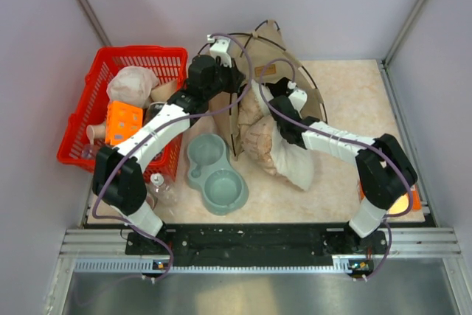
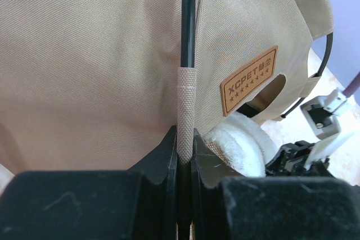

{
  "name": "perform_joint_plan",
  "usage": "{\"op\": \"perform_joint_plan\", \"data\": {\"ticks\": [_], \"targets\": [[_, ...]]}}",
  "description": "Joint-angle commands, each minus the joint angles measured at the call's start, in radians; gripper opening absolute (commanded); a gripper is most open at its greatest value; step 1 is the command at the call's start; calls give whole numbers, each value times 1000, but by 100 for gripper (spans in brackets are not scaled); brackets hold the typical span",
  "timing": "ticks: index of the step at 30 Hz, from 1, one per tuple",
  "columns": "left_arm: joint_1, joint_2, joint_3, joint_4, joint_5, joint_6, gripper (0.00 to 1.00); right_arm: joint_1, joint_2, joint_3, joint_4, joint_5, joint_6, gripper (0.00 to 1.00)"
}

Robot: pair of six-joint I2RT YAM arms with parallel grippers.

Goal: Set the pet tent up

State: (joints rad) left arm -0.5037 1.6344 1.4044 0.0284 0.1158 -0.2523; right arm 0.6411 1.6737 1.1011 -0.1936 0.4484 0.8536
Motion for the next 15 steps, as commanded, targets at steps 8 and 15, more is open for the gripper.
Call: {"op": "perform_joint_plan", "data": {"ticks": [8,15], "targets": [[4,-41,71,57,59,-24,0,-9,63,-6,186,-128,-228,3],[11,-38,96,62,99,-38,0,-9,196,69,106,-114,-243,8]]}}
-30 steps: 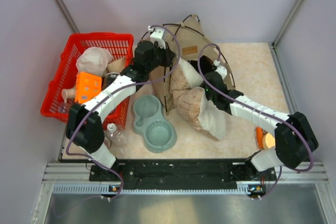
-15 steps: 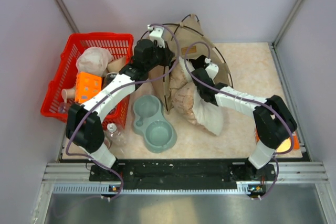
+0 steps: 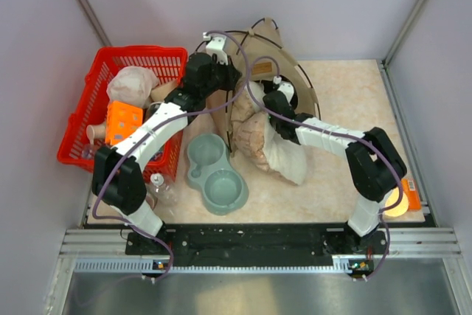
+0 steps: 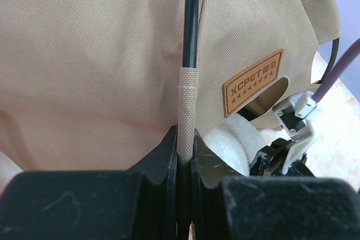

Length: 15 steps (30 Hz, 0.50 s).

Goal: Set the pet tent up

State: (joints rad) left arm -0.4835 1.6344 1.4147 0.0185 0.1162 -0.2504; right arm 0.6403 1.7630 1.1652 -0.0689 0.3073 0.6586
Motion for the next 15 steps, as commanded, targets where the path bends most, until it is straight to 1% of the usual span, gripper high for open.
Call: {"op": "perform_joint_plan", "data": {"ticks": [1,5,7,14,15], "targets": [[-9,-38,86,75,111,-43,0,-7,125,-1,-17,36,-50,9],[-7,-34,86,78,128,-50,0,-10,167,-9,-3,43,-56,13],[-6,-33,86,77,134,-50,0,-8,147,-10,9,26,-63,17],[2,-28,82,86,172,-67,0,-8,14,-13,104,-68,-114,42],[2,-25,82,86,174,-67,0,-8,-2,-9,109,-83,-120,49]]}}
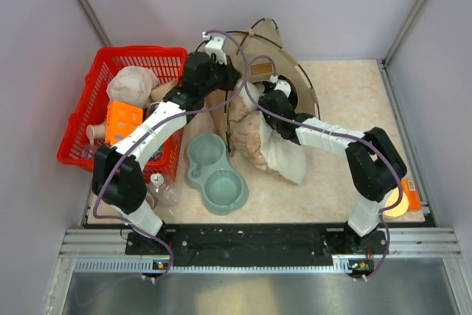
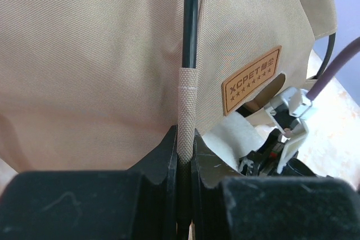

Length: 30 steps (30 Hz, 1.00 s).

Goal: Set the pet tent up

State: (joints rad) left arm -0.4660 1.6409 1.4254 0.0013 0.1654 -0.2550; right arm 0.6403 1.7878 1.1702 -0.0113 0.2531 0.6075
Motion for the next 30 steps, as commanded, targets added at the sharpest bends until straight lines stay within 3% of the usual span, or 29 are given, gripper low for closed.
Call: {"op": "perform_joint_plan", "data": {"ticks": [1,5,9,18,25,27,28,30], "targets": [[-17,-32,69,101,122,-61,0,-8,-48,-12,57,-46,-77,54],[-13,-32,44,101,103,-53,0,-8,-143,-14,57,-72,-110,72],[-14,-30,23,98,79,-49,0,-16,-237,-11,24,-86,-126,83],[-11,-12,4,98,75,-52,0,-27,-347,-12,-18,-138,-158,89],[-11,-12,0,101,120,-56,0,-25,-282,-47,166,-304,-264,91],[-11,-13,-2,101,141,-61,0,-27,-216,-40,221,-331,-258,85],[-13,-13,-2,101,157,-61,0,-27,-184,-31,241,-340,-253,74],[-13,-13,-3,100,174,-66,0,-27,-141,-27,283,-333,-235,36]]}}
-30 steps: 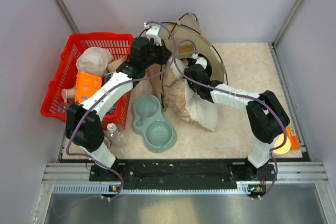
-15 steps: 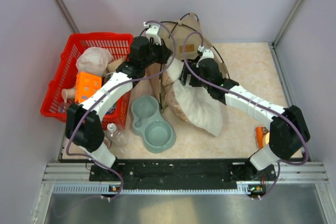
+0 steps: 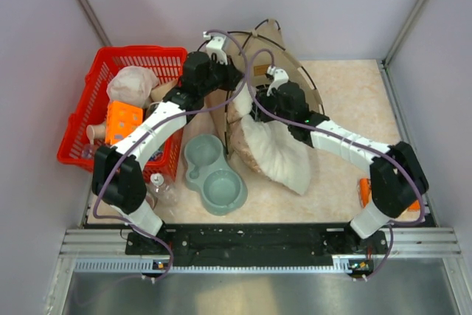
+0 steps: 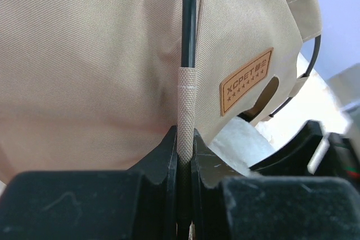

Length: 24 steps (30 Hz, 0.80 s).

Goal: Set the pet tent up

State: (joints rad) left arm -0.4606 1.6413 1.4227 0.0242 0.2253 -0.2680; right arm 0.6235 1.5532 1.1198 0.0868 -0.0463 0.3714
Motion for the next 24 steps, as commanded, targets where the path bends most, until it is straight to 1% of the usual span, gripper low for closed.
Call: {"op": "perform_joint_plan", "data": {"ticks": [1,2,3,7,9,12,13,16,18,19,20,23,24], "targets": [[-16,-15,-2,77,117,-54,0,-10,106,21,204,-14,9,18],[-16,-15,-2,74,118,-54,0,-10,119,24,196,34,30,6],[-16,-17,-2,72,118,-54,0,-11,123,26,183,80,38,0],[-16,-28,4,66,109,-51,0,-16,148,18,111,316,99,0],[-15,-29,15,56,109,-51,0,-16,168,15,93,390,125,0],[-18,-24,33,46,105,-51,0,-16,226,55,-10,489,178,0],[-16,-23,39,42,100,-51,0,-15,246,60,-16,488,179,0],[-15,-17,53,39,98,-53,0,-11,260,15,72,435,149,0],[-15,-9,59,39,103,-57,0,-10,262,9,117,369,115,0],[-16,-8,58,39,103,-57,0,-8,252,5,143,326,106,2],[-15,-5,56,36,105,-57,0,-8,233,3,158,283,101,7],[-15,3,55,26,95,-54,0,-8,139,-11,166,224,98,34],[-15,3,51,26,91,-54,0,-8,108,-12,153,215,98,44]]}}
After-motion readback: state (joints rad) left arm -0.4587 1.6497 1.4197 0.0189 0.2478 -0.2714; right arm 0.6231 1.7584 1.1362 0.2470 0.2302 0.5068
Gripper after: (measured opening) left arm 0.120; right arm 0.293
